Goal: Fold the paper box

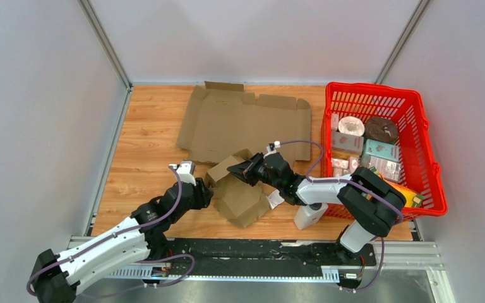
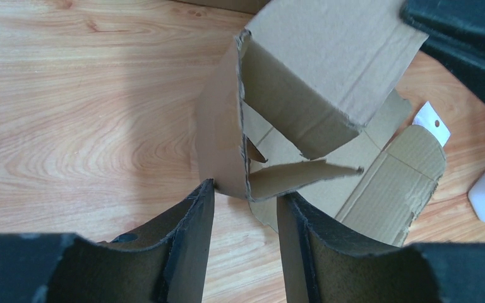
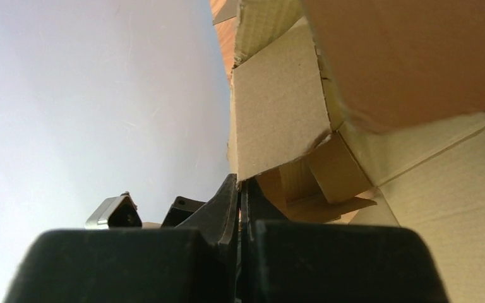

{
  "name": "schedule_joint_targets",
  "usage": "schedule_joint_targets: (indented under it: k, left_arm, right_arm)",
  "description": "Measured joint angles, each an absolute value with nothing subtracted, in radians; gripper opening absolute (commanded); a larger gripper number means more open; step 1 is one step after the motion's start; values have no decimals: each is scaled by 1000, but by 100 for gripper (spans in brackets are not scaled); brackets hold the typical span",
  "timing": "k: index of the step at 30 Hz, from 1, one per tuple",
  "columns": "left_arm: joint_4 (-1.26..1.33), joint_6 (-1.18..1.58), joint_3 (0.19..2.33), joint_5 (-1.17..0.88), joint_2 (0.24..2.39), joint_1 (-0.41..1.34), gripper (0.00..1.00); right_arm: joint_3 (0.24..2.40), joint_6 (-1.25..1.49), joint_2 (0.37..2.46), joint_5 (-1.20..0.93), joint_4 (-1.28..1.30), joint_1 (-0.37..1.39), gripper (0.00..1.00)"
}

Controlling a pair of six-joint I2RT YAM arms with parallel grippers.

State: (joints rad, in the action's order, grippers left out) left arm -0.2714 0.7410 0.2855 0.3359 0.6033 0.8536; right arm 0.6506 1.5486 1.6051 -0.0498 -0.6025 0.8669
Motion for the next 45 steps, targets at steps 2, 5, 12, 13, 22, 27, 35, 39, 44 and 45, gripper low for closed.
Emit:
schedule_joint_targets:
  k: [2,5,12,13,22,27,35,39,44,45]
  left_arm:
    - [-269,744,282,337,601,856,50]
    - [-259,751,282,339,610,859,50]
    - [-236,758,282,362,689,910,49]
    - [-234,759,282,368,700,916,49]
    - [-230,761,383,527,859,1031,44]
    - [-221,762,463,620,966,1080,37]
    - [-269,826,511,728,1057,1101,49]
    - [-315,872,558,789,1122,1114,49]
    - [-326,916,586,855,1174,1125,37]
    - [-326,925,588,869,1181,1126,36]
  right_arm:
    - [630,1547,1613,-50,-628,867,0]
    - [613,1547,1634,-50,-662,867,0]
    - [613,1551,1658,-50,-693,867,0]
    - [615,1552,1658,-50,-691,867,0]
    - [637,1594,1657,-44,-632,867,0]
    - [648,1628,1657,-45,-611,867,0]
    - [649,1645,1631,-43,-564,867,0]
    - [649,1650,1629,-43,-557,867,0]
    - [649,1660,1629,-44,-557,867,0]
    - [649,1663,1629,-44,-557,867,0]
